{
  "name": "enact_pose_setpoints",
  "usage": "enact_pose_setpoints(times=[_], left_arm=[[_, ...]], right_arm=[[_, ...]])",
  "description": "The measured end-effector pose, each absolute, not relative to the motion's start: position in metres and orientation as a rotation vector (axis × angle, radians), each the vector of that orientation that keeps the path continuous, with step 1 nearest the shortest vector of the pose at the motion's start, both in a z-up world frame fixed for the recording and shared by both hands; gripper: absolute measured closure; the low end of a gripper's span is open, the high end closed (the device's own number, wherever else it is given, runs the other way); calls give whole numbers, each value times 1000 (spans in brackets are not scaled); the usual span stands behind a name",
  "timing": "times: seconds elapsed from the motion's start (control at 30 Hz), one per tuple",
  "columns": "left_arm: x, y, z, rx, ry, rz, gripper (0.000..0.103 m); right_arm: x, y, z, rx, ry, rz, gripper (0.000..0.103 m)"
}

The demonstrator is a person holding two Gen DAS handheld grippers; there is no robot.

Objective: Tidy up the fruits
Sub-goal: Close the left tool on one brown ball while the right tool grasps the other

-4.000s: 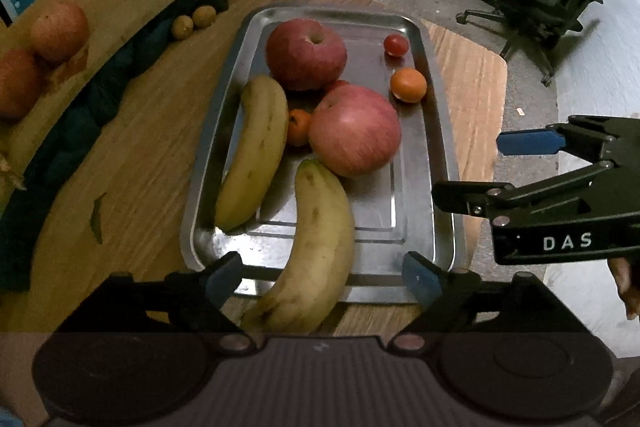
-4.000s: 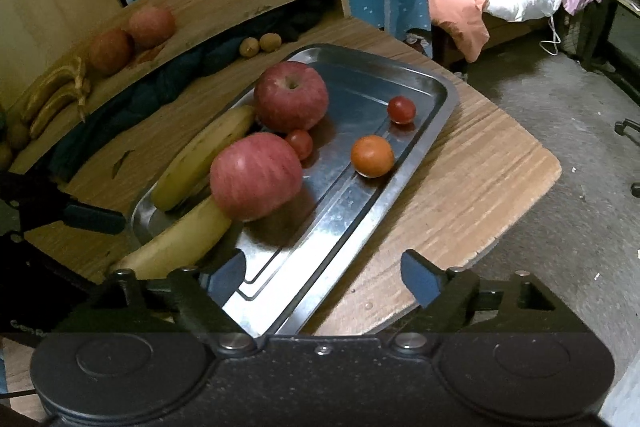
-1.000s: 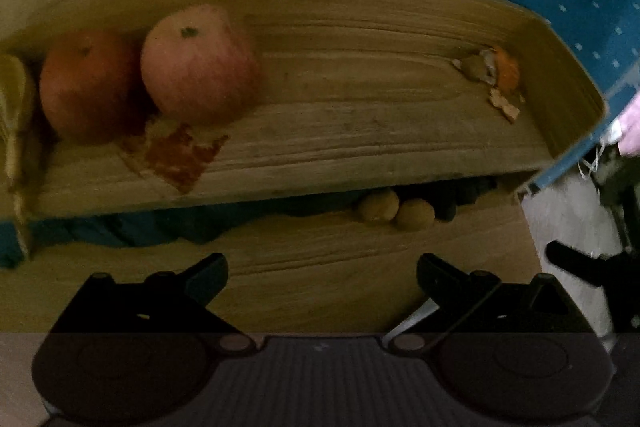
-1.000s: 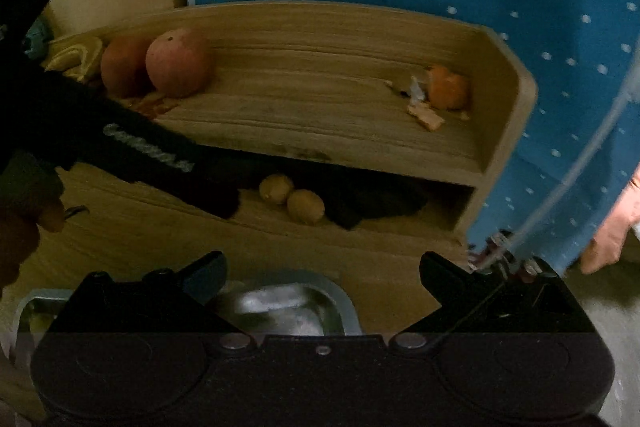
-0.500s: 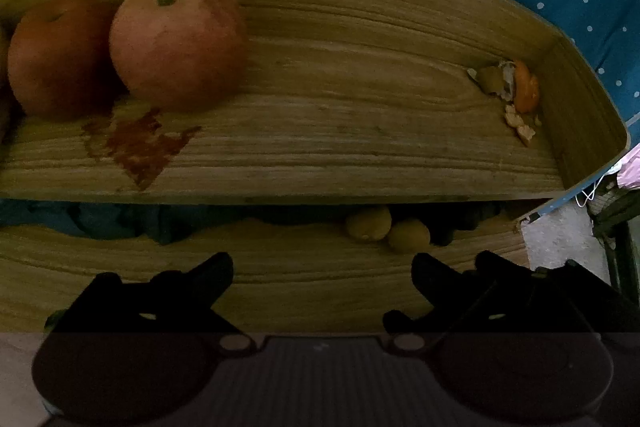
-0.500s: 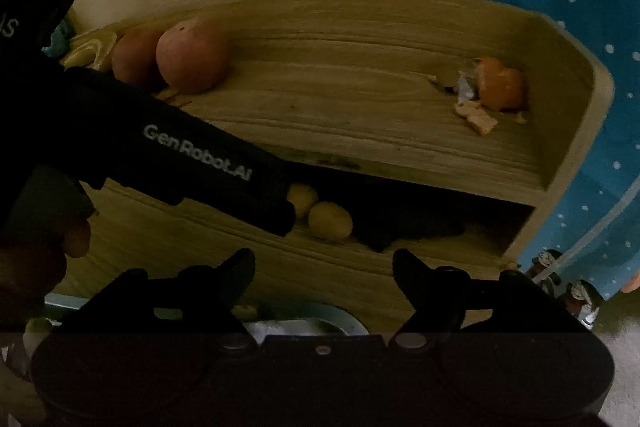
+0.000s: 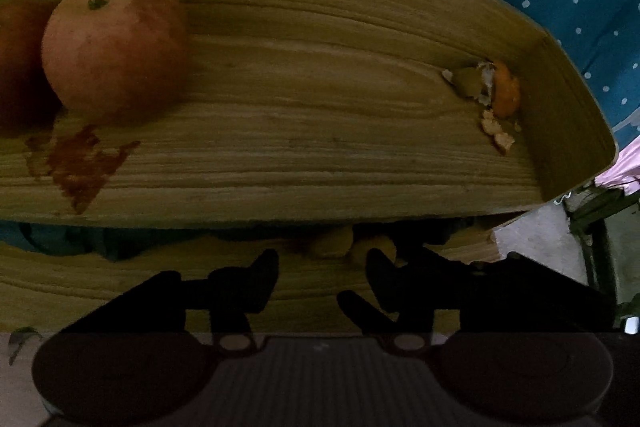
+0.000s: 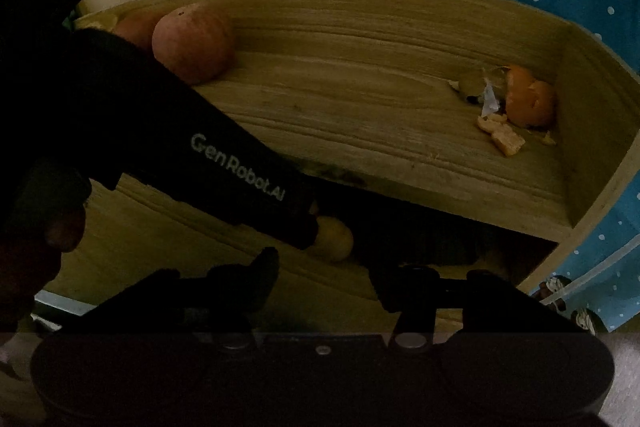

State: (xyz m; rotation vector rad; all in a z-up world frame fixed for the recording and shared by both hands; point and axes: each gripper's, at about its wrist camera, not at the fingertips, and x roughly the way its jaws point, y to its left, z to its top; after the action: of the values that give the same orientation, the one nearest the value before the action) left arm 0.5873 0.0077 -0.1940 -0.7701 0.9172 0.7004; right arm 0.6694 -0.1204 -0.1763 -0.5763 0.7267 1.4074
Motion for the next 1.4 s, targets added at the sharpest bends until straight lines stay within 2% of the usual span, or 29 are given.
enact_pose_setpoints(times=[0.13,0.4,0.87,0.97,1.07,1.13,1.4], left_arm=[[588,10,-194,-763,907,696,53],[574,17,-191,-793,927,710,62],[592,17,-197,-791,908,728,64],[593,17,-196,-793,904,737,66],[595,17,-198,-796,902,729,73],[595,15,-197,-791,904,725,77],[579,6,-196,-766,944,708,78]], right_arm=[[672,-117,-178,-575,731,1409,53],[675,-121,-177,-568,738,1399,63],[675,-115,-178,-591,715,1416,63],[675,-113,-179,-590,708,1408,67],[676,-114,-180,-587,703,1397,74],[677,-116,-180,-580,705,1398,74],[678,-127,-179,-558,727,1389,75]])
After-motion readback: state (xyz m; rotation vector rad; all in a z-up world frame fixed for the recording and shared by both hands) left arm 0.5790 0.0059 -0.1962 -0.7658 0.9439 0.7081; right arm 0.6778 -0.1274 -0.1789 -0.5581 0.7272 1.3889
